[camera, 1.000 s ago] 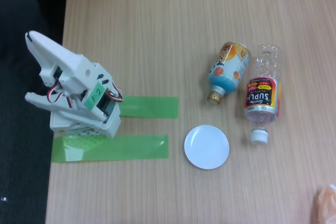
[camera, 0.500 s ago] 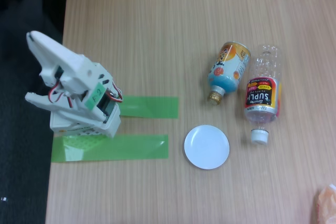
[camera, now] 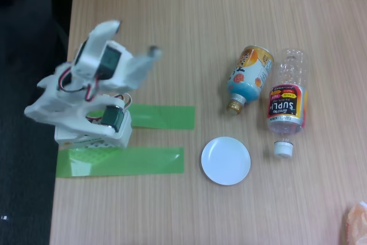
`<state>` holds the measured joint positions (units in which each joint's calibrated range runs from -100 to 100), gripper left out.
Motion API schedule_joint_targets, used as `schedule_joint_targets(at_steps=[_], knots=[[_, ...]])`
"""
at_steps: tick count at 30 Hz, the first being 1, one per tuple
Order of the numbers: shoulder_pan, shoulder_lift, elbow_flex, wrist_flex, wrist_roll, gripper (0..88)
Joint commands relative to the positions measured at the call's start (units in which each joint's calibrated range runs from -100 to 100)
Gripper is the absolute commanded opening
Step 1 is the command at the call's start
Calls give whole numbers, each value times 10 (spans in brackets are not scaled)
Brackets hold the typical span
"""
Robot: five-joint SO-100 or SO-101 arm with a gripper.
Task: Pick up the plastic bottle and stand it up on the white place
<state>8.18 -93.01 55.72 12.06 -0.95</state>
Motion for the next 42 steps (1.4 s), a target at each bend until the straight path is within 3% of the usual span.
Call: schedule_joint_targets(at_steps=[1, 17, 26, 42], knots=[[-54, 108, -160, 194, 8, 328], [-79, 758, -587, 477, 8, 336], [-79, 993, -754, 615, -52, 336], [-78, 1199, -865, 628, -132, 336]])
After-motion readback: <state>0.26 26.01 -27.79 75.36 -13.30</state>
